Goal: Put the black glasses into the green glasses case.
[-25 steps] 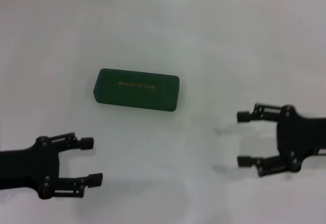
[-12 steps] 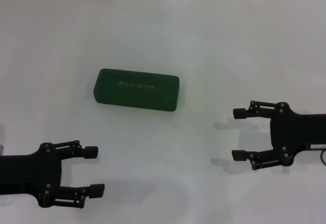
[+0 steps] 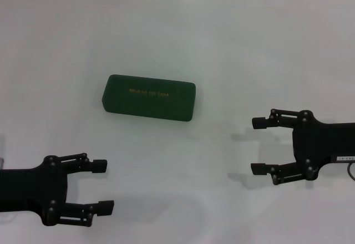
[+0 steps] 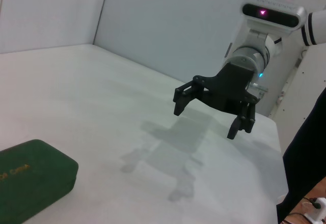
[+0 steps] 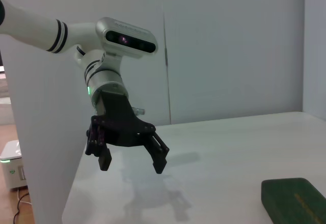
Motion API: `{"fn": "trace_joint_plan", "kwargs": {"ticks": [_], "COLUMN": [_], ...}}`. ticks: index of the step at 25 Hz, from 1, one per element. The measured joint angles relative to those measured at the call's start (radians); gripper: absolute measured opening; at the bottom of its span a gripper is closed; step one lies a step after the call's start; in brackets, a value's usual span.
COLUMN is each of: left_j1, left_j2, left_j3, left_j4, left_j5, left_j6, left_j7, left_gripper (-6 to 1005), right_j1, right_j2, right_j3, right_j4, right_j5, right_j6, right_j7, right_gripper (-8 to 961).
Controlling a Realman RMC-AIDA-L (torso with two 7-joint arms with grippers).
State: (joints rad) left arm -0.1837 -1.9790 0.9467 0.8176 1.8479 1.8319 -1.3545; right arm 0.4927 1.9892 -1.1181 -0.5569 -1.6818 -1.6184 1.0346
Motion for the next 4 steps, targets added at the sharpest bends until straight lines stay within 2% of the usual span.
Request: {"fn": "trace_joint_plan", "kwargs": {"ticks": [4], "left_j1": [-0.005], "left_j2": [0.000], "left_j3": [0.000], "left_j4": [-0.001], "left_j5": [0.000], "left_j6": [-0.001], "left_j7": [0.000], "left_gripper": [884], "right_j1": [0.000], "right_j2": [0.002], "right_j3": [0.000], "right_j4": [0.000], "right_j5": [-0.001], "right_j6": [-0.001], "right_j7": [0.001], "right_gripper": [874]}}
